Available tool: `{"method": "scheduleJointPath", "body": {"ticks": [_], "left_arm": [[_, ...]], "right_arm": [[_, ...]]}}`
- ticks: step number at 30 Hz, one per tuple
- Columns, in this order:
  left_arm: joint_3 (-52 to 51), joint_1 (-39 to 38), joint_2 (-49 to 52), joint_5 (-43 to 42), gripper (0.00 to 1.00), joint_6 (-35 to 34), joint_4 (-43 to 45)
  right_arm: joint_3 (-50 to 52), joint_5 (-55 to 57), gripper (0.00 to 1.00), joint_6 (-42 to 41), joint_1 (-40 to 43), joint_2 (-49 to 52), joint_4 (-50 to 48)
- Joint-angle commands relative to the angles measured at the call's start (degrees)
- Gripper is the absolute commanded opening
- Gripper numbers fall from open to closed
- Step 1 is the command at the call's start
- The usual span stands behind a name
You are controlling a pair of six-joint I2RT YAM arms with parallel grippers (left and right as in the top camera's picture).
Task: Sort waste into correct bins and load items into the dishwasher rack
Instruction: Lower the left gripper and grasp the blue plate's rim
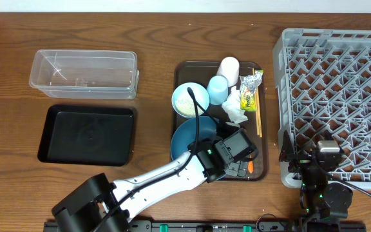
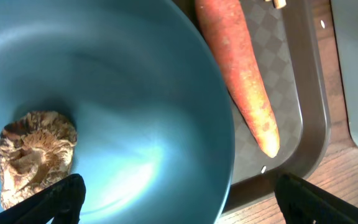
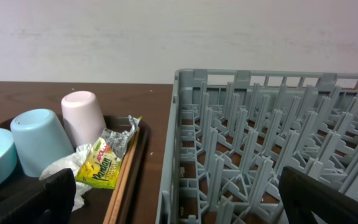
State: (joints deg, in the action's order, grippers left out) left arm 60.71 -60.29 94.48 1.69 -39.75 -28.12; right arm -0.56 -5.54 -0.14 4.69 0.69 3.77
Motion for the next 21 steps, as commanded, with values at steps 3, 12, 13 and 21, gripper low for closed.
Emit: {"method": "scheduleJointPath", "body": {"ticks": [3, 12, 13, 21], "left_arm": [[1.4, -1.9, 0.9, 0.5, 0.98, 6.4, 1.2], [1.4, -3.7, 4.9, 6.9, 0.98, 8.0, 2.1], [1.4, -3.7, 5.5, 7.0, 0.98, 8.0, 2.1], [1.4, -3.7, 7.3, 7.0, 0.99, 8.0, 3.4]], "right_arm": [[0.2, -0.1, 0.99, 0.9, 0.9, -0.3, 0.1], [0.2, -0.1, 0.99, 0.9, 0.9, -0.3, 0.1], [0.2, -0.1, 0.99, 0.9, 0.9, -0.3, 0.1], [0.2, -0.1, 0.99, 0.9, 0.9, -0.3, 0.1]]}}
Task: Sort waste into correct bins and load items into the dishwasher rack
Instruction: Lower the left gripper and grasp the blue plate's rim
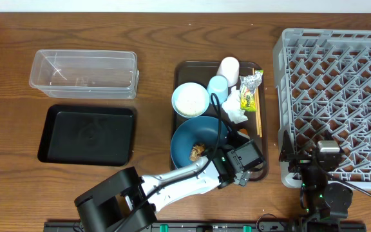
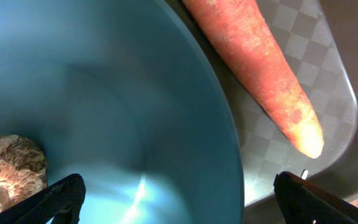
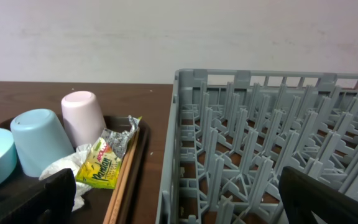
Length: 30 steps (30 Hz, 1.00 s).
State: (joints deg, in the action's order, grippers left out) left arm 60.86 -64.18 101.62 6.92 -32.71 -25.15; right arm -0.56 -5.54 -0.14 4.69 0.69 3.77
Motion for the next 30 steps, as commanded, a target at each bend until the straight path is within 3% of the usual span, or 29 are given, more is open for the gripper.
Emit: {"method": "scheduleJointPath", "body": {"ticks": [1, 7, 17, 21, 30], "left_arm": [[1.3, 0.2, 0.2, 1.7, 0.96, 0.9, 0.4], [1.2, 0.2, 0.2, 1.7, 0.65, 0.9, 0.4], [1.2, 0.1, 1.0, 1.7, 0.57, 0.7, 0.3], [1.2, 0.1, 1.1, 1.5, 0.45, 0.7, 0.4], [1.2, 0.1, 1.1, 1.3, 0.33, 0.7, 0.4]], "right_arm": [[0.2, -0.1, 0.99, 0.9, 0.9, -0.3, 0.1], [0.2, -0.1, 0.99, 0.9, 0.9, -0.3, 0.1], [0.2, -0.1, 0.99, 0.9, 0.9, -0.3, 0.1], [0.2, 0.0, 0.99, 0.9, 0.9, -0.3, 0.1], [0.2, -0.1, 0.99, 0.9, 0.9, -0.3, 0.1]]}}
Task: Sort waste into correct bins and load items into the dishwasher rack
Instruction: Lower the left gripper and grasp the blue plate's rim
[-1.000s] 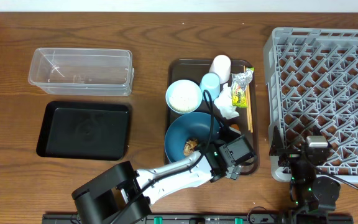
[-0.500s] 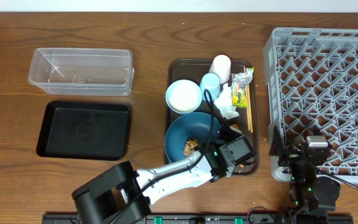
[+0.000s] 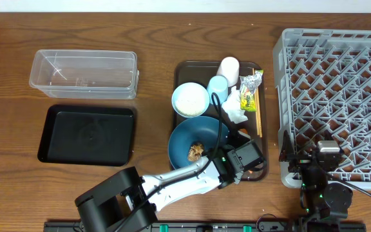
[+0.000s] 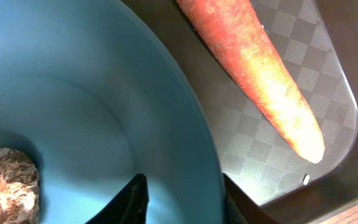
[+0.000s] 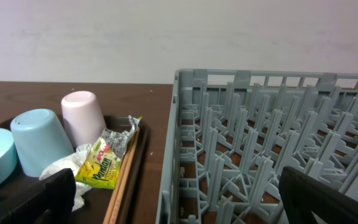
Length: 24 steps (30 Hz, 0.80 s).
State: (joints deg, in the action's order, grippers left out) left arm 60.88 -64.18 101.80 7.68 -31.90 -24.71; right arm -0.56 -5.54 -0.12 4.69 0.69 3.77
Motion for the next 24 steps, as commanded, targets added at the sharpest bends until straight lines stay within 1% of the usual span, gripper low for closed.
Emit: {"method": "scheduleJointPath", "body": {"ticks": [1, 6, 7, 8, 10, 18, 24], "left_arm": [[1.2, 0.1, 1.0, 0.5, 0.32, -0.1, 0.0], [1.2, 0.1, 1.0, 0.5, 0.19, -0.1, 0.0], [1.2, 0.1, 1.0, 0.5, 0.19, -0.1, 0.0], [1.2, 0.1, 1.0, 0.5, 0.13, -0.1, 0.0], [1.2, 0.1, 0.8, 0.5, 0.06, -0.1, 0.0], [1.3, 0.1, -0.9, 0.5, 0.06, -0.1, -0.3], [1.4, 0.1, -2.7, 0.5, 0.06, -0.3, -2.1]], "right_arm": [[0.2, -0.1, 0.99, 0.9, 0.9, -0.3, 0.1], [0.2, -0.1, 0.99, 0.9, 0.9, -0.3, 0.1], [0.2, -0.1, 0.99, 0.9, 0.9, -0.3, 0.1], [0.2, -0.1, 0.99, 0.9, 0.9, -0.3, 0.1], [0.2, -0.1, 0.99, 0.9, 0.9, -0.3, 0.1], [0.2, -0.1, 0.99, 0.9, 0.9, -0.3, 0.1], [0.2, 0.0, 0.99, 0.9, 0.9, -0.3, 0.1]]}}
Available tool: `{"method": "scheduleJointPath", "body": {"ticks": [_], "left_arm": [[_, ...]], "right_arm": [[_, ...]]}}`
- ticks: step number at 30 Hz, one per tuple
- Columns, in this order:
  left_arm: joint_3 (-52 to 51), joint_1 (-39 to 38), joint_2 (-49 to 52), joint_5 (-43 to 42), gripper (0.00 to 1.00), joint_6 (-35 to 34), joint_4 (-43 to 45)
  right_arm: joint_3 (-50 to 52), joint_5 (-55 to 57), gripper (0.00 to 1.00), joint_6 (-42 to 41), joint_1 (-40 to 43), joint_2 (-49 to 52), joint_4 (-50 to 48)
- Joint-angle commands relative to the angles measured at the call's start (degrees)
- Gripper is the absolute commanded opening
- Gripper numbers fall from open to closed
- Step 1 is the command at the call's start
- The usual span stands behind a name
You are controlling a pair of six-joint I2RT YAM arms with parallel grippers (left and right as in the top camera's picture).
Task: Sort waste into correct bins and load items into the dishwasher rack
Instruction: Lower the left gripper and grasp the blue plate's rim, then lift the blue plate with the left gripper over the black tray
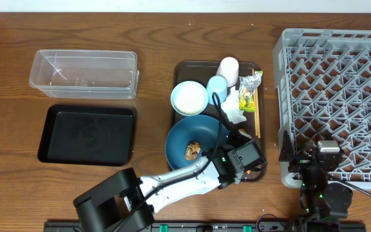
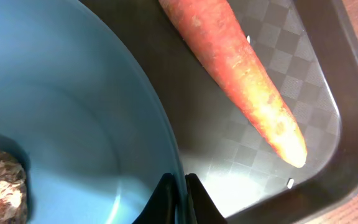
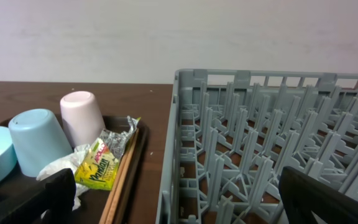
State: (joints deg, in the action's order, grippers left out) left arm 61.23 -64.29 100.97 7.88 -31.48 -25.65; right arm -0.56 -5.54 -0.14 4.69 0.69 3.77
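Note:
A big blue bowl (image 1: 187, 136) sits at the front of the dark tray (image 1: 180, 67) with a brown food scrap (image 1: 192, 151) inside it. My left gripper (image 2: 178, 198) is shut on the bowl's right rim (image 2: 160, 134), one finger inside and one outside. A carrot (image 2: 241, 93) lies on the tray just right of the bowl. My right gripper (image 3: 179, 205) hangs open at the near left corner of the grey dishwasher rack (image 1: 340, 96), holding nothing.
Further back on the tray are a small pale blue bowl (image 1: 189, 98), a blue cup (image 1: 217, 86), a pink cup (image 1: 228, 67), a snack wrapper (image 1: 248, 90), a white tissue (image 1: 234, 113) and chopsticks (image 1: 257, 116). A clear bin (image 1: 84, 73) and a black bin (image 1: 87, 134) stand at the left.
The left jaws, then straddling the bowl's rim with a gap, are now pinched tight on it. The bowl has shifted a little left. The right arm has not moved.
The left gripper was wide open over the blue bowl's right side. It stayed open closer to the rim, then had its fingers either side of the rim. Now it grips the rim and the bowl sits slightly further left. The right gripper stayed still throughout.

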Motion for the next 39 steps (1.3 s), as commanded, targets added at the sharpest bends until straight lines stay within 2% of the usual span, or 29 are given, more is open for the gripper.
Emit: {"method": "scheduleJointPath", "body": {"ticks": [1, 28, 39], "left_arm": [[1.1, 0.2, -2.2, 0.3, 0.06, -1.1, -1.6], [1.3, 0.2, -14.6, 1.0, 0.06, -1.8, -9.0], [8.1, 0.2, -15.1, 6.5, 0.06, -1.3, -19.3]], "right_arm": [[0.2, -0.1, 0.99, 0.9, 0.9, -0.3, 0.1], [0.2, -0.1, 0.99, 0.9, 0.9, -0.3, 0.1], [0.2, -0.1, 0.99, 0.9, 0.9, -0.3, 0.1]]}}
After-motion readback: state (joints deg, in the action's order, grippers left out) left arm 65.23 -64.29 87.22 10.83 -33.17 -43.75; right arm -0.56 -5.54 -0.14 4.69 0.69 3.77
